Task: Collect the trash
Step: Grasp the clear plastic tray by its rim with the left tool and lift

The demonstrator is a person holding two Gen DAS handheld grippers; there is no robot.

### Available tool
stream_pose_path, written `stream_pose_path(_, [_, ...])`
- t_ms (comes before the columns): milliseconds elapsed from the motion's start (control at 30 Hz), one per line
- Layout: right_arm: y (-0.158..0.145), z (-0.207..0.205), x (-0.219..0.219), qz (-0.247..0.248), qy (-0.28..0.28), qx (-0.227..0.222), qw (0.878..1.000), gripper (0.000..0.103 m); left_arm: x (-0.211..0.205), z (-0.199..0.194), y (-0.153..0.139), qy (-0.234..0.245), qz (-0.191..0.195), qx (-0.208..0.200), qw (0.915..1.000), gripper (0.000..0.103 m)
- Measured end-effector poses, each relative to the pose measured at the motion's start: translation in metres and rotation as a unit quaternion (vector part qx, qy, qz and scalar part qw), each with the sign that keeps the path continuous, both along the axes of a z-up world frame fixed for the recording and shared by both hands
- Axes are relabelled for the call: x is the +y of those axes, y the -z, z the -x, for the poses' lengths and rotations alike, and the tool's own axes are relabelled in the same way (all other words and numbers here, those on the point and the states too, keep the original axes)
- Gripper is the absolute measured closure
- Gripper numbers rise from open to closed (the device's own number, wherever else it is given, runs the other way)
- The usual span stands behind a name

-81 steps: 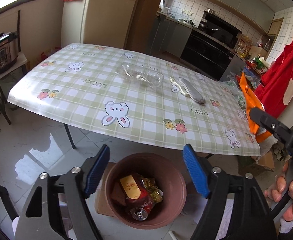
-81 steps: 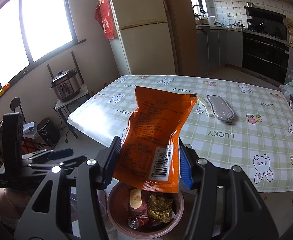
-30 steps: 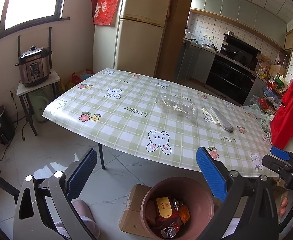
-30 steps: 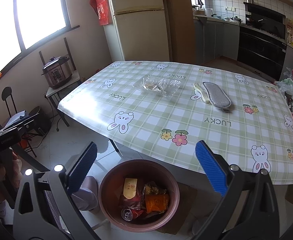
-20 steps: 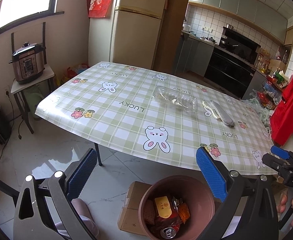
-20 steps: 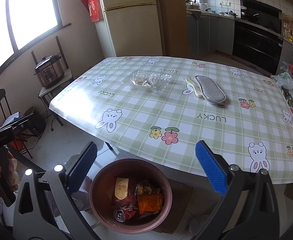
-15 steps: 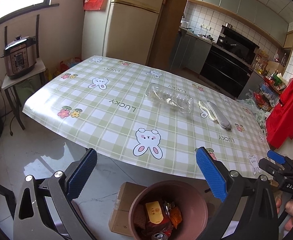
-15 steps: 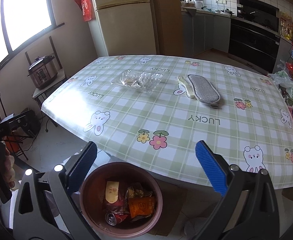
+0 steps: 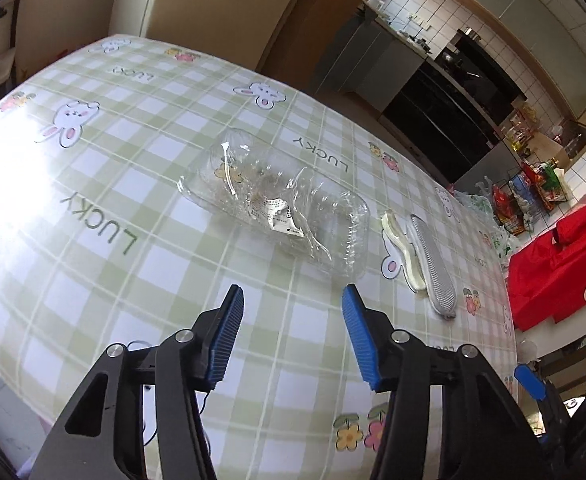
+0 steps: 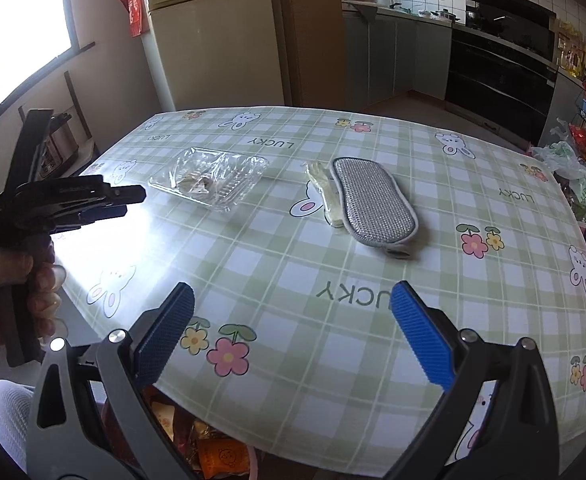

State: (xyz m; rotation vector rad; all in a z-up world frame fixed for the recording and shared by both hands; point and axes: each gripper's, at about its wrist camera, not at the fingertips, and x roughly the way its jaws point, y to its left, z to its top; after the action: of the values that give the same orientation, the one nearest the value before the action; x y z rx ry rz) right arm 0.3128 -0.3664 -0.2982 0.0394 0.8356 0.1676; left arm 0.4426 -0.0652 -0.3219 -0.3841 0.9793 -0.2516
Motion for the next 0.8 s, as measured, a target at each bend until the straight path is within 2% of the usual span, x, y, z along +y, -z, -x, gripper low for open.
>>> stream_pose_path(167, [0.016,-0.026,-0.010,0.007,0.005,0.005,1.000,0.006,-0.005,-0.041,0.024,-0.018,0.006,0.023,0.9996,0.053])
stream_pose_path(367, [0.028,-0.048,-0.017,0.016,0.005,0.013,1.000,0.006,-0.005,-0.067,0.044,-0.041,0.033,0.051,0.9973,0.053])
stream_pose_path(500, [0.029,-0.054,-0.013,0.022,0.000,0.015,1.000,0.006,-0.009,-0.078,0.049,-0.045,0.027,0.050,0.9974,0.053])
stream_pose_path(533, [0.029,-0.054,-0.011,0.022,-0.002,0.016,1.000,0.006,-0.008,-0.080,0.051,-0.048,0.024,0.053,0.9971,0.055])
stream_pose_path(567, [0.030,-0.055,-0.009,0.023,-0.003,0.016,1.000,0.006,-0.006,-0.080,0.052,-0.054,0.022,0.054,0.9968,0.070])
stream_pose_path(633, [0.029,-0.055,-0.006,0.022,-0.006,0.018,1.000,0.006,-0.002,-0.080,0.054,-0.057,0.022,0.055,0.9967,0.086])
stream_pose_path(800, [0.025,-0.055,0.005,0.022,-0.016,0.018,0.999,0.006,0.007,-0.068,0.046,-0.032,0.036,0.038,0.9981,0.094])
